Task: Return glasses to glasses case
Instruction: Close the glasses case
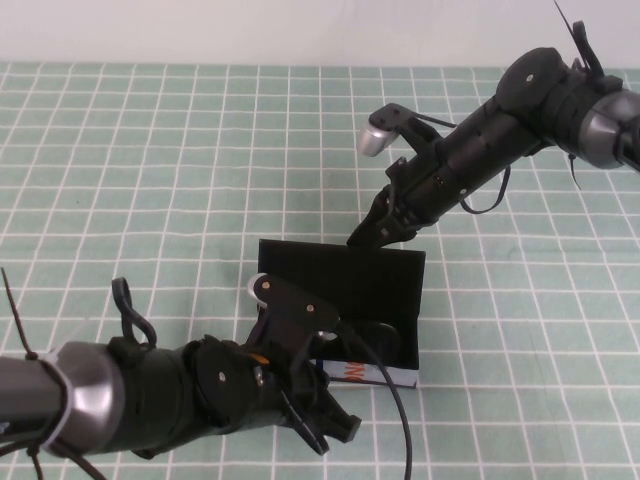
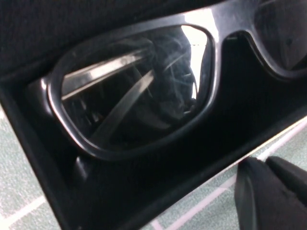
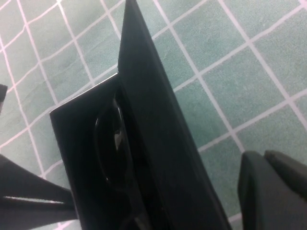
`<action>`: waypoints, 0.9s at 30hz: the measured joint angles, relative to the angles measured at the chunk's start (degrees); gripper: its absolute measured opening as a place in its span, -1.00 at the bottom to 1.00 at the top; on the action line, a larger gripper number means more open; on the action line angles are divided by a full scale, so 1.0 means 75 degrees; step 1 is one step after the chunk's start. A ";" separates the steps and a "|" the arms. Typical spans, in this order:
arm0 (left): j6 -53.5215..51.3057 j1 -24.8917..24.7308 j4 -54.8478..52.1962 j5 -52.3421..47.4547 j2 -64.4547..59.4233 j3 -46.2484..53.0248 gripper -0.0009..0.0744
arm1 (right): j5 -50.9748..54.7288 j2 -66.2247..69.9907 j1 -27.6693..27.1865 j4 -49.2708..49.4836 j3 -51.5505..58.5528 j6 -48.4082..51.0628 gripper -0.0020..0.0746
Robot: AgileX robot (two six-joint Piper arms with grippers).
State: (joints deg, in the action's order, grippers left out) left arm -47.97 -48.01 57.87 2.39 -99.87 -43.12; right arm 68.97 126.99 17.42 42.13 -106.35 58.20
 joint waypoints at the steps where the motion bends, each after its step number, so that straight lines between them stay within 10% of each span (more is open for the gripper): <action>1: 0.0000 0.0000 0.0000 0.0000 0.0000 0.0000 -0.98 | 0.0000 0.0000 0.0000 0.0000 0.0000 0.0000 -0.98; 27: 0.0000 0.0000 0.0000 0.0093 -0.0023 0.0000 -0.98 | 0.0059 -0.0310 0.1097 -0.0660 0.0000 -0.1627 -0.98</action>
State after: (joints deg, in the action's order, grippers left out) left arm -47.97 -48.01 57.87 3.09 -100.03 -43.12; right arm 69.41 124.66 25.65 37.18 -106.35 46.00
